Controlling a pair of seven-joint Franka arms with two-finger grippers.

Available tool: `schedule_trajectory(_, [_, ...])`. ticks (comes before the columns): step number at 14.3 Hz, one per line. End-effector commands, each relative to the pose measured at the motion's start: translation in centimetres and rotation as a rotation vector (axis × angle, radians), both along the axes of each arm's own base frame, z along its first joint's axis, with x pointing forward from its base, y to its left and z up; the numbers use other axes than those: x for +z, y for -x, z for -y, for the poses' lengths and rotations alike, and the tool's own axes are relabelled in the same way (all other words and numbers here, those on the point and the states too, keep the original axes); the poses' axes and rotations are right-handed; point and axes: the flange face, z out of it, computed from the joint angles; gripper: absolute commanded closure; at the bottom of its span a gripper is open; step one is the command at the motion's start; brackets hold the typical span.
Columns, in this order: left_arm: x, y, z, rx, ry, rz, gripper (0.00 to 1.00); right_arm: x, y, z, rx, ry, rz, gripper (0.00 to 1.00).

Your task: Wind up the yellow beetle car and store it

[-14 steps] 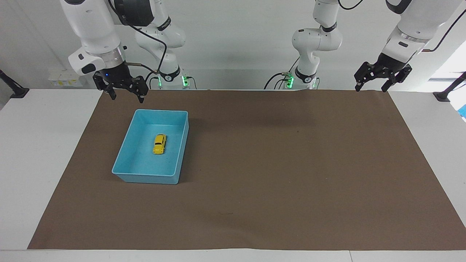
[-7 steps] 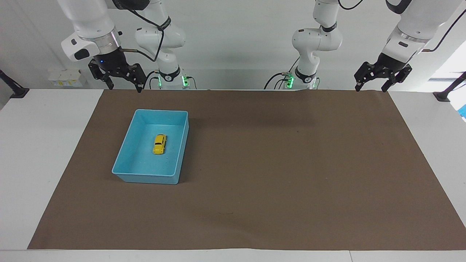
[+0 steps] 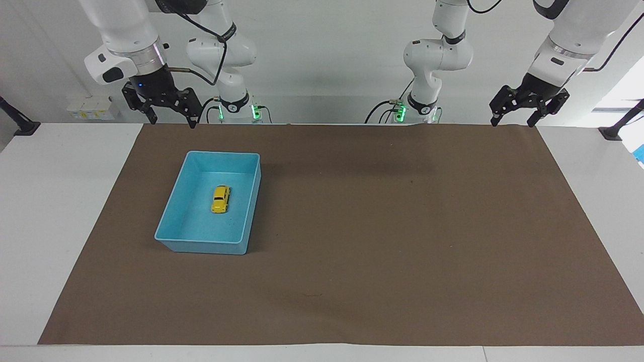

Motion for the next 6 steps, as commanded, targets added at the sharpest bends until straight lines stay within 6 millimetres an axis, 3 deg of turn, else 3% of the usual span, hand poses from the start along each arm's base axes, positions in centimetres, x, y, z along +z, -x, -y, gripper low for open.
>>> schedule_trajectory(1, [0.39,0.57,-0.33,0.013,-0.005,-0.001,0.00,0.14,0.32,-0.04,0.006,-0.012,0.015,0.00])
schedule_trajectory(6, [0.31,0.52,-0.32,0.013,-0.005,-0.002,0.00,0.05,0.52,-0.38,0.012,-0.013,0.002,0.00])
